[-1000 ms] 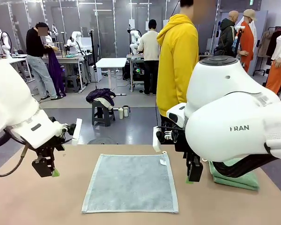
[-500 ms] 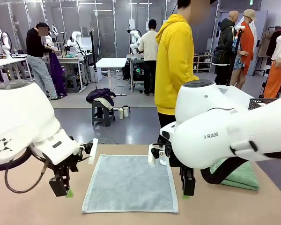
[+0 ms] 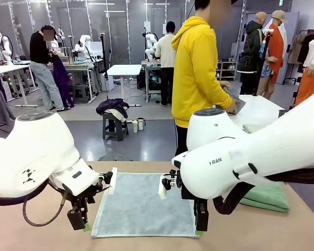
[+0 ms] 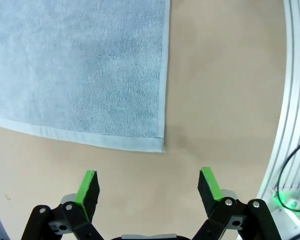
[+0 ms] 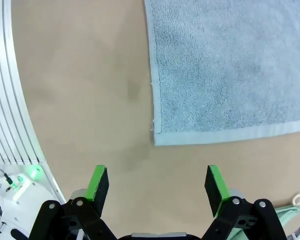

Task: Fold the towels and place them in the basket.
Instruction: When a person lays out a Towel with hook on the table, fold it in half twice.

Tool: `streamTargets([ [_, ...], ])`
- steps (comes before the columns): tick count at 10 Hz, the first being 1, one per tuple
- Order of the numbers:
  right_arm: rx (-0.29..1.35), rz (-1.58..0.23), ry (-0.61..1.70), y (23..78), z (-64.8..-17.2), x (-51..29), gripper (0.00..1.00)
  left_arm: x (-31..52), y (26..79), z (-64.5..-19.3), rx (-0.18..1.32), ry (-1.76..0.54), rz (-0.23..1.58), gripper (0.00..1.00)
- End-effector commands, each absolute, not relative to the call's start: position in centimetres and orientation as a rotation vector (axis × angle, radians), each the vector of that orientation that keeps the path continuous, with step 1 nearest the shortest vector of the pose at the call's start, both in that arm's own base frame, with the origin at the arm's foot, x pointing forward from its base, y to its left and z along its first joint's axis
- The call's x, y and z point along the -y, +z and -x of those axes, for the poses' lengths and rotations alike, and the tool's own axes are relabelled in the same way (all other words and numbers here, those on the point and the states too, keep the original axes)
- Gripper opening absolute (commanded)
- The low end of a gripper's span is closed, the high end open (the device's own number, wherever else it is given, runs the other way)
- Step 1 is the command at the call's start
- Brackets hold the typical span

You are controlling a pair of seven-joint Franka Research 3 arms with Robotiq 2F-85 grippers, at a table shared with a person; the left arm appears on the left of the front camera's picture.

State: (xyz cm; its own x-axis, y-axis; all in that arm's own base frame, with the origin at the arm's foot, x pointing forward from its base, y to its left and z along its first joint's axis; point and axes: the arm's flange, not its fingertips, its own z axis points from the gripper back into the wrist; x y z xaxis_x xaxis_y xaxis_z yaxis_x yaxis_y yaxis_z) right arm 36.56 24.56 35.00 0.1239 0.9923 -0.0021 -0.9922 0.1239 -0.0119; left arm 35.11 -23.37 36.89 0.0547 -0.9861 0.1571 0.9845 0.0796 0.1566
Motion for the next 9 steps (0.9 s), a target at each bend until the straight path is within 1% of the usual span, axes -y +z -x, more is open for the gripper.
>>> streamTargets([
  [1,0.013,-0.034,1.454,34.0,-37.3,-24.2,0.97,23.5,36.2,-36.3,0.286,-1.516,0.028,1.00],
  [3,0.022,-0.050,1.512,33.1,-37.2,-24.0,0.97,23.6,35.5,-36.8,0.270,-1.540,0.041,1.00],
  [9,0.010,-0.054,1.567,31.0,-37.6,-24.2,0.97,23.8,33.9,-38.0,0.213,-1.539,0.037,1.00],
])
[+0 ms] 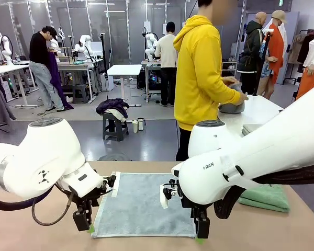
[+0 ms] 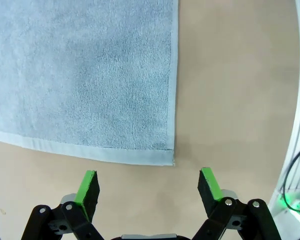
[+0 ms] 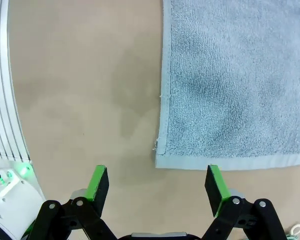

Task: Fold the towels and place them in the basket.
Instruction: When a person lays out a Towel with hook on the table, fold it in half twice.

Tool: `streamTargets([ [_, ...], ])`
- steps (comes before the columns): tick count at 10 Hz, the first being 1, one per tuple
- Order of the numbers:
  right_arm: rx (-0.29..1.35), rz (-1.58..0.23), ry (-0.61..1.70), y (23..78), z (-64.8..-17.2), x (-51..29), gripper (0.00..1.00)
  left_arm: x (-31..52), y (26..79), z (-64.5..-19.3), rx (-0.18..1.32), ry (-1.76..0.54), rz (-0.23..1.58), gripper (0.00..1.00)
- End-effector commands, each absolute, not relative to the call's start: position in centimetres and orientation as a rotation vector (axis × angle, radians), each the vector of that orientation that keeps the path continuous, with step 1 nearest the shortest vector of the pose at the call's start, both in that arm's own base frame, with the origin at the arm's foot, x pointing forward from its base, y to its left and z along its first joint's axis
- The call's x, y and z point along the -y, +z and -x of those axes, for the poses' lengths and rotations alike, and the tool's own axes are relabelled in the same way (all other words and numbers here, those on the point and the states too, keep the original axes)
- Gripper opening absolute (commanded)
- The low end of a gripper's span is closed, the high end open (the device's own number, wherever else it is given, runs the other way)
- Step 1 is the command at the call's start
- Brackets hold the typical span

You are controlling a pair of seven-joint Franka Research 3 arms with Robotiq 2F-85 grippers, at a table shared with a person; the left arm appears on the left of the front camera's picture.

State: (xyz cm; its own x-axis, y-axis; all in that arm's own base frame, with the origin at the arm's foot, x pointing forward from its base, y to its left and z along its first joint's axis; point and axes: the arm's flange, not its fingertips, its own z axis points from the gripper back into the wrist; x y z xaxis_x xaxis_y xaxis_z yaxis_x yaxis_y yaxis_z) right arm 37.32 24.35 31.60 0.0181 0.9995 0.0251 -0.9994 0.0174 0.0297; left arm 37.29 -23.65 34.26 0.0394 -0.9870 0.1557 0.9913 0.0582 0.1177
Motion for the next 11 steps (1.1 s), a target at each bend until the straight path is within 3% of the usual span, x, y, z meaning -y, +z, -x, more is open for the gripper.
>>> streamTargets([
  [1,0.005,-0.057,1.566,30.8,-37.6,-24.3,0.97,23.8,33.4,-38.0,0.206,-1.535,0.047,1.00],
  [11,-0.012,-0.060,1.529,28.8,-38.0,-24.3,0.97,24.5,30.4,-37.8,0.109,-1.524,0.092,1.00],
])
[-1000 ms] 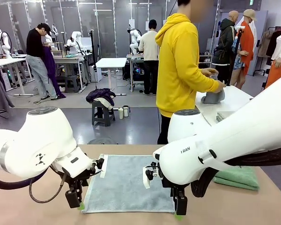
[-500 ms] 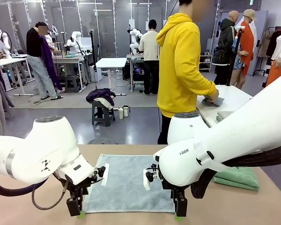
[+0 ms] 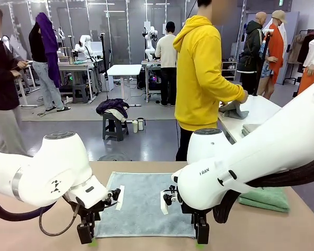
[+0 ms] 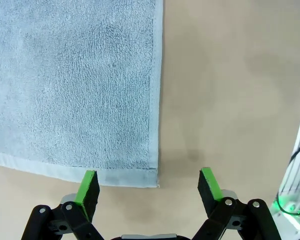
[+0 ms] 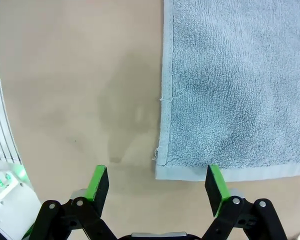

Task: Fold the towels and place them in the basket.
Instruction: When a person lays out a Towel with hook on the table, fold it in half twice.

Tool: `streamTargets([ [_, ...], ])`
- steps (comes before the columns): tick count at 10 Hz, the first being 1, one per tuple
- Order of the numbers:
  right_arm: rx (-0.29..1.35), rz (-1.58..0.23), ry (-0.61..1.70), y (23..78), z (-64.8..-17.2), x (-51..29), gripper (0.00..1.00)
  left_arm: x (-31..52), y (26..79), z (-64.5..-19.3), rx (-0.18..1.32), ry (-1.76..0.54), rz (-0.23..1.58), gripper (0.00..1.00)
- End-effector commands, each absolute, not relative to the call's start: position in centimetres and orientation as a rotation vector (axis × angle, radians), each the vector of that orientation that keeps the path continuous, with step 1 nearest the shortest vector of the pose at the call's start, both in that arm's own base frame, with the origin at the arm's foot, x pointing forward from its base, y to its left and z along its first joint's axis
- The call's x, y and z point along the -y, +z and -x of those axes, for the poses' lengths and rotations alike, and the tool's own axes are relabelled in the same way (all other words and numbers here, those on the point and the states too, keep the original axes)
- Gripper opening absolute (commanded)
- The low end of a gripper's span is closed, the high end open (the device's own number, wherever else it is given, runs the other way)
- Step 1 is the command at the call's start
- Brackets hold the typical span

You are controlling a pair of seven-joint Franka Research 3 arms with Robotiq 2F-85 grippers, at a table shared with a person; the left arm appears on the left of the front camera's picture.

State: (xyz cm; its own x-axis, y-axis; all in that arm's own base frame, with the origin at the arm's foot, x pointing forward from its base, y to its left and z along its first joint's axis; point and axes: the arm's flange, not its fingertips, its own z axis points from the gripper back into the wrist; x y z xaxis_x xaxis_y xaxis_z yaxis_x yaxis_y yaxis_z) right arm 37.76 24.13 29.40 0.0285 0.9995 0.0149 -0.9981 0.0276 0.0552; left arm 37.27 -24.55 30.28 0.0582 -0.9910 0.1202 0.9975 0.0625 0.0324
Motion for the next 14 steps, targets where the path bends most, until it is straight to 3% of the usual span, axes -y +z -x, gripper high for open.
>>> streamTargets([
  [1,0.001,-0.063,1.519,28.62,-38.21,-24.33,0.97,24.57,30.49,-37.97,0.106,-1.524,0.095,0.97],
  [2,0.010,-0.040,1.509,28.36,-38.32,-24.51,0.97,24.64,30.32,-38.20,0.087,-1.526,0.090,0.89],
  [3,0.012,-0.038,1.512,28.30,-38.31,-24.61,0.97,24.66,30.26,-38.26,0.078,-1.522,0.091,0.51],
  [4,0.027,-0.041,1.510,28.20,-38.57,-24.74,0.97,24.75,30.20,-38.35,0.065,-1.526,0.088,0.33],
  [5,0.023,-0.037,1.508,27.99,-38.82,-24.82,0.82,24.76,30.17,-38.44,0.061,-1.524,0.082,0.00],
  [7,0.030,-0.024,1.514,27.78,-38.96,-24.85,0.40,24.76,30.17,-38.49,0.048,-1.527,0.066,0.00],
  [8,0.033,-0.024,1.513,27.92,-38.99,-24.75,0.05,24.76,30.11,-38.57,0.041,-1.527,0.060,0.07],
  [9,0.030,-0.020,1.513,27.95,-38.96,-24.72,0.00,24.87,30.11,-38.55,0.037,-1.533,0.052,0.00],
  [14,0.027,-0.026,1.510,28.40,-38.88,-24.57,0.00,25.10,30.26,-38.58,0.049,-1.541,0.034,0.00],
])
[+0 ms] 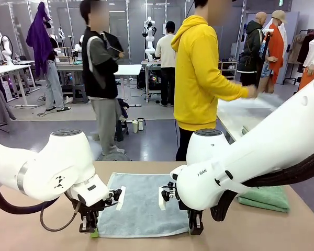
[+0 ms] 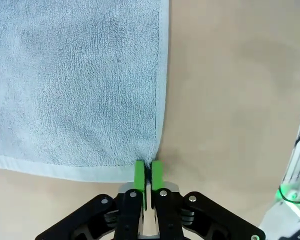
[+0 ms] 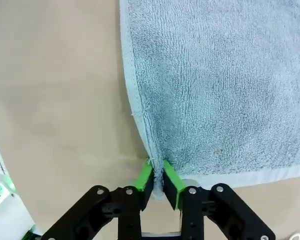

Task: Fold the towels and place them in the basket.
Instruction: When a person lays out a Towel with hook on the table, fold it in half twice.

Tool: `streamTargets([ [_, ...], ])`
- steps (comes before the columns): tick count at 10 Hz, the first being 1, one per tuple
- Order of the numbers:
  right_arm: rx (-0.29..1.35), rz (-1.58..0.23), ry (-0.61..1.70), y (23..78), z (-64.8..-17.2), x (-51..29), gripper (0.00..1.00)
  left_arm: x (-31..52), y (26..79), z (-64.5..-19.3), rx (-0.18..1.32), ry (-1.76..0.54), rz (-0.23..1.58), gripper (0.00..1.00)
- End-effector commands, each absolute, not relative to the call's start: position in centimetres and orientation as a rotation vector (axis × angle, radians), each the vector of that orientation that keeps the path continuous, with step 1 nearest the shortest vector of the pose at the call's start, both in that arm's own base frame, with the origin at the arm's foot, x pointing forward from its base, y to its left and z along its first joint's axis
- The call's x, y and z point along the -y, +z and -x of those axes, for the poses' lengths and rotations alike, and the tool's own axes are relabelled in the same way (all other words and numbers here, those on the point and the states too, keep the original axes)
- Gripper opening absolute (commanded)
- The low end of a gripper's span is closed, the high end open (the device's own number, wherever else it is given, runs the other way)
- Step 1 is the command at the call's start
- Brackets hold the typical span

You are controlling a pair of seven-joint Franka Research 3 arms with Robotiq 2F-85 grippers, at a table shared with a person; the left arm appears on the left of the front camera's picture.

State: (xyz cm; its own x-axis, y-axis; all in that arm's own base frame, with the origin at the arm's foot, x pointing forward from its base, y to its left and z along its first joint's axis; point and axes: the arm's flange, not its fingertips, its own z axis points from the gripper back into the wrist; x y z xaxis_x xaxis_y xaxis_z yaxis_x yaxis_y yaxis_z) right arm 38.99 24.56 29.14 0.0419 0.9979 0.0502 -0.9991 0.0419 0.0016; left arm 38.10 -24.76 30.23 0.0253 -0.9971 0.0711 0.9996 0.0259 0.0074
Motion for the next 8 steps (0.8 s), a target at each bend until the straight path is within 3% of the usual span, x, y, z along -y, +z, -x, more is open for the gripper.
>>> streamTargets([
  [1,0.031,-0.030,1.506,28.7,-38.8,-24.5,0.00,25.1,30.4,-38.5,0.051,-1.545,0.029,0.00],
  [8,0.125,-0.075,1.465,33.8,-37.6,-24.4,0.00,25.4,35.5,-36.1,0.142,-1.529,0.032,0.00],
])
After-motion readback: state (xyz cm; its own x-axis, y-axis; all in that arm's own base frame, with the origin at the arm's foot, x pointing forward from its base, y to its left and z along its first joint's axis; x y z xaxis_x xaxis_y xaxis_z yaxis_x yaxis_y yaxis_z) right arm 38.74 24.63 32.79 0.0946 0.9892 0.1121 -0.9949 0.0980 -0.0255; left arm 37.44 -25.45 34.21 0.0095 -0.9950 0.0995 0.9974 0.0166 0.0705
